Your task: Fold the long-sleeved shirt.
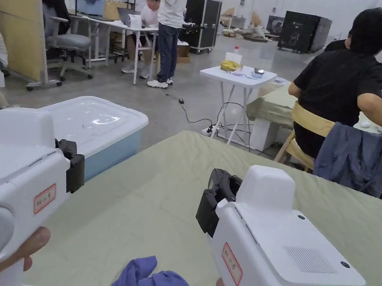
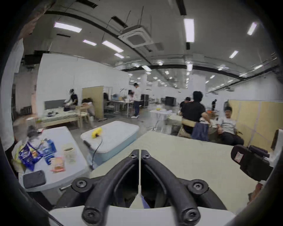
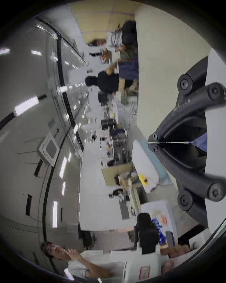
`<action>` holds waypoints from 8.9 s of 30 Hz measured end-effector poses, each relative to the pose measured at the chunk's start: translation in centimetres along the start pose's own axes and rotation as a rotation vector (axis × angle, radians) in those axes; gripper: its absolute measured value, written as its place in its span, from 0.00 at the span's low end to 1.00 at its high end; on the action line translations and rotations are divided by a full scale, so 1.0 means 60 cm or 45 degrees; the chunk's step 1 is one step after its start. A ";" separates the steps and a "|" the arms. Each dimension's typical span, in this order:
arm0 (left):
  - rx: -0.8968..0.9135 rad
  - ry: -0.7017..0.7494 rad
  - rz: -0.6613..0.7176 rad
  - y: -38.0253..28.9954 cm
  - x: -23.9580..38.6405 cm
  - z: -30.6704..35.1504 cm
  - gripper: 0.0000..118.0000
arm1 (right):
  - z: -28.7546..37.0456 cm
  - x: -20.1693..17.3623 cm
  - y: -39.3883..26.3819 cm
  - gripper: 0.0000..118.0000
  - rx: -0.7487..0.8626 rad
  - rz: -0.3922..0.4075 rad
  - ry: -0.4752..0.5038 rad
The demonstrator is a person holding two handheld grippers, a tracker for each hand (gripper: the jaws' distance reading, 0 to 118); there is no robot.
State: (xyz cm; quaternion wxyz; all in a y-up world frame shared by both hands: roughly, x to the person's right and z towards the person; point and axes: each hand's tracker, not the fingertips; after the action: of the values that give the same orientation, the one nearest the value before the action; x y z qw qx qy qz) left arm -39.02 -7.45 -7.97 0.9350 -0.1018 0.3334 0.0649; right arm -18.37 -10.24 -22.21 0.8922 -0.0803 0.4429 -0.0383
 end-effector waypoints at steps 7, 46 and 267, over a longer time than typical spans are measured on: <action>-0.323 -0.220 0.088 -0.114 0.024 -0.132 0.21 | 0.011 0.081 -0.061 0.03 -0.130 0.037 -0.069; -0.317 -0.976 0.040 0.029 0.564 -0.132 0.05 | 0.390 0.353 -0.073 0.02 -0.150 -0.187 -0.605; -0.957 -0.749 -0.057 -0.372 0.384 -0.385 0.00 | 0.063 0.870 -0.426 0.81 -1.512 -0.270 -0.961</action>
State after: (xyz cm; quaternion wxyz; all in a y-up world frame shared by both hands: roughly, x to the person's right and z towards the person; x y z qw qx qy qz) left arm -31.14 -33.26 -36.85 0.8893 -0.4174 0.0056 0.1869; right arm 16.29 -42.26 -56.34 0.7816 -0.6034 0.0394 0.1532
